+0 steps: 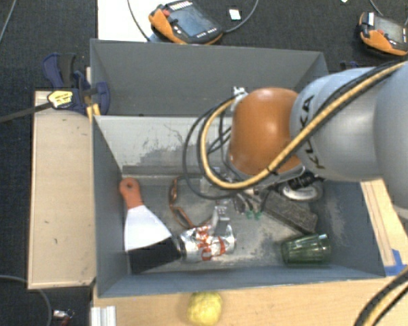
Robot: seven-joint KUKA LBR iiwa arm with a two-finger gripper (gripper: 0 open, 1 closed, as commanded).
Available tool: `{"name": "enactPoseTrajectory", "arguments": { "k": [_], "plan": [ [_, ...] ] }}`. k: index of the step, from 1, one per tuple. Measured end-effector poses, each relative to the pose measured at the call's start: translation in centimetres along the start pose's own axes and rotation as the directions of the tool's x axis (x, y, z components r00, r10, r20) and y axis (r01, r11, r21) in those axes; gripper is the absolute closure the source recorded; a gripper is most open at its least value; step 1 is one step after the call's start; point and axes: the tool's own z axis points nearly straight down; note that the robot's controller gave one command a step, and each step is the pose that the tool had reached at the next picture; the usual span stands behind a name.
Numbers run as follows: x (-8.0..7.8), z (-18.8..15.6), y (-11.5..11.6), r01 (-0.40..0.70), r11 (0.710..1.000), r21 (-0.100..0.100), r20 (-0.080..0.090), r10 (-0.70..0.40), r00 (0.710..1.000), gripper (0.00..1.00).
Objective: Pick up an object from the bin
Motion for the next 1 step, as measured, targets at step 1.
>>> {"name": "enactPoseTrajectory", "arguments": {
  "k": [1],
  "plan": [
    [-0.21, -0.36, -0.05, -0.006, 1.000, -0.001, 0.007, 0.006, 1.000, 0.00]
  ]
}}
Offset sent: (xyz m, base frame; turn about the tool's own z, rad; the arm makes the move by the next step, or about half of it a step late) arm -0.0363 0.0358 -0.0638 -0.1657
